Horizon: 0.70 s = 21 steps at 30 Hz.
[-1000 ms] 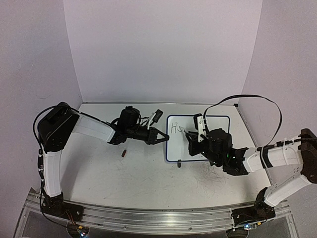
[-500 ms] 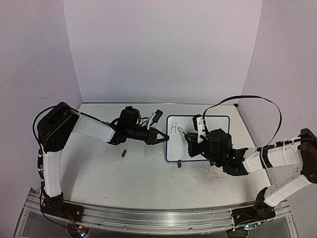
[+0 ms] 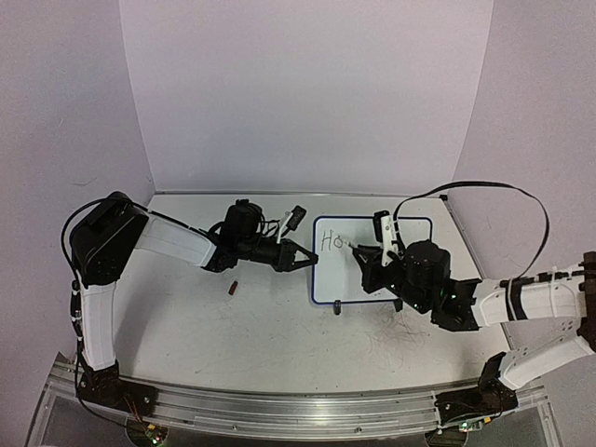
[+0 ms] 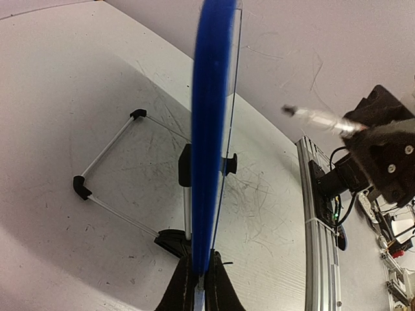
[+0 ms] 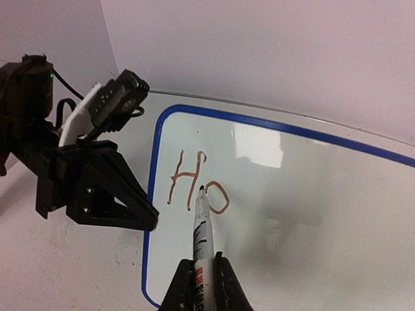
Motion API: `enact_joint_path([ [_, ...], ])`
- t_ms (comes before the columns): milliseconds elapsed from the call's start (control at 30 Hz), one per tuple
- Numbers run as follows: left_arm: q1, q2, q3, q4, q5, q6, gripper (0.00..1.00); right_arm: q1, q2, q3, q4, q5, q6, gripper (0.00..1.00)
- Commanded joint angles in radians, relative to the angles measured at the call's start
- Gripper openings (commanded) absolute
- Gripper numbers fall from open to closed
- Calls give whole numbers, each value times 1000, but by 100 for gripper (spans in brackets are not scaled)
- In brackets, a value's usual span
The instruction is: Write a sentence on the whiteboard
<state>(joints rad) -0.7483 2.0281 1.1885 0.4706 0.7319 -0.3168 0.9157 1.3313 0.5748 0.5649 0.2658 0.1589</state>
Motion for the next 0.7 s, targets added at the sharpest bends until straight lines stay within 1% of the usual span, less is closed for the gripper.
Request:
enact_joint_path([
  [0,-6,-64,-9,18,25,7,0,-13,-72,-38,54,-17,-17,0],
  [100,-6,-59,-6,17,27,6,0,-15,-27,-15,48,-16,-34,0],
  [200,-6,-61,-8,15,25,2,0,-15,-26,-9,65,0,-35,0],
  [500,-6,-63,-2,14,25,1,0,-15,-8,-2,50,79,-34,0],
  [667,-6,-65,-1,14,26,4,0,-15,-2,-2,47,90,-29,0],
])
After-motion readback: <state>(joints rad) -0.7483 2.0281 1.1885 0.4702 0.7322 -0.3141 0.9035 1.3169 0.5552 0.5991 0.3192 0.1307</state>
